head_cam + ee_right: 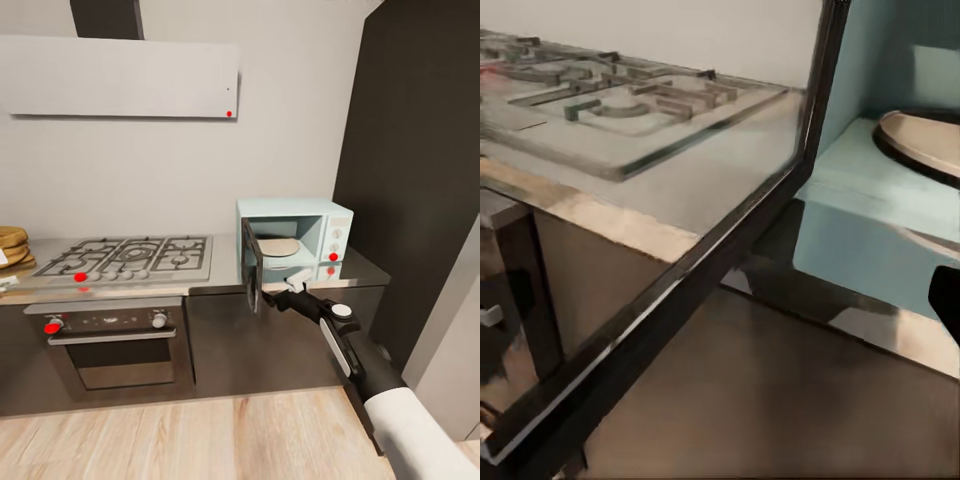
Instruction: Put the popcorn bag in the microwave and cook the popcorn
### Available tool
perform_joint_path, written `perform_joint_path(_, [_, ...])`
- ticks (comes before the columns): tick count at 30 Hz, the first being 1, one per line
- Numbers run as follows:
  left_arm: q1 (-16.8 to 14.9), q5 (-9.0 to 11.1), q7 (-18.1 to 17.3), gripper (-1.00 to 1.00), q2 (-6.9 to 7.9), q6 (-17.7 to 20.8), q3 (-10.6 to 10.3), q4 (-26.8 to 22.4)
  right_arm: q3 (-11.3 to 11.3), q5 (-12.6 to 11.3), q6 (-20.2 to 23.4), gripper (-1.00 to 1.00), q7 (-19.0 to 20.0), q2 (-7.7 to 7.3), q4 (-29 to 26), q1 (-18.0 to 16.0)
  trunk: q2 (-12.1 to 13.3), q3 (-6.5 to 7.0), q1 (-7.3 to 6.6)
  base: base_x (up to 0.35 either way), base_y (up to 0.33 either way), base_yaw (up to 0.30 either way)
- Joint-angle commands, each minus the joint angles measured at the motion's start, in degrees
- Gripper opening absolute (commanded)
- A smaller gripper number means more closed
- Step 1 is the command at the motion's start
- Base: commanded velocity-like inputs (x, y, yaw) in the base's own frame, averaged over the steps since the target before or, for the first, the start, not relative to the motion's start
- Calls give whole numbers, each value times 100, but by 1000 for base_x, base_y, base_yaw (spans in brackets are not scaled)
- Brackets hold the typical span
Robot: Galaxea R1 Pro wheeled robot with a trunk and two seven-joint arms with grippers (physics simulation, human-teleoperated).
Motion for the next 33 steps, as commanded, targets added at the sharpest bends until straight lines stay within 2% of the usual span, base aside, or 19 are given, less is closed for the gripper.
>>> perform_joint_path(1, [2,23,-1,100,0,-6,2,-7,7,-23,42,100,5,-3,-9,-3,-3,-5,-2,-229,224,0])
perform_joint_path(16, [2,23,-1,100,0,-6,2,-7,-45,-12,54,100,-95,-16,-32,-3,-3,-5,-2,-34,33,0])
perform_joint_path(17, [2,23,-1,100,0,-8,2,-7,-110,-10,56,100,-129,-17,-28,-3,-3,-5,-2,0,0,0])
perform_joint_path(18, [2,23,-1,100,0,-6,2,-7,-410,-3,65,100,-238,-18,1,-3,-3,-5,-2,0,0,0])
perform_joint_path(19, [2,23,-1,100,0,-6,2,-7,-574,-3,76,100,-268,-21,13,-3,-3,-5,-2,0,0,0])
perform_joint_path(21, [2,23,-1,100,1,-7,2,-7,-1068,4,104,100,-327,-31,160,-3,-3,-5,-2,0,0,0])
perform_joint_path(23, [2,23,-1,100,6,-11,2,-7,-1190,8,109,100,-416,-45,537,-3,-3,-5,-2,0,0,0])
perform_joint_path(25, [2,27,-1,100,2,-8,2,-7,-1230,12,111,100,-636,-127,1056,-3,-3,-5,-2,0,0,0])
perform_joint_path(26, [2,25,-1,100,1,-6,2,-7,-1240,13,112,100,-770,-197,1360,-3,-3,-5,-2,0,0,0])
perform_joint_path(28, [2,24,-1,100,0,-6,4,-7,-1243,6,102,100,-899,-455,1954,-3,-3,-5,-2,0,0,0])
perform_joint_path(29, [2,25,-1,100,0,-5,3,-7,-1244,2,76,100,-929,-628,2403,-3,-3,-5,-2,0,0,0])
perform_joint_path(30, [2,25,-1,100,0,-4,4,-7,-1244,3,61,100,-947,-714,2742,-3,-3,-5,-2,0,0,0])
perform_joint_path(31, [0,28,-1,100,0,-8,4,-7,-1247,8,27,100,-978,-819,3489,-3,-3,-5,-2,0,0,0])
perform_joint_path(32, [1,30,3,100,0,-8,7,-7,-1249,15,-195,100,-996,-893,4286,-3,-3,-5,-2,0,0,0])
perform_joint_path(33, [0,29,5,100,0,-6,9,-7,-1249,16,-388,100,-999,-916,4662,-3,-3,-5,-2,0,0,0])
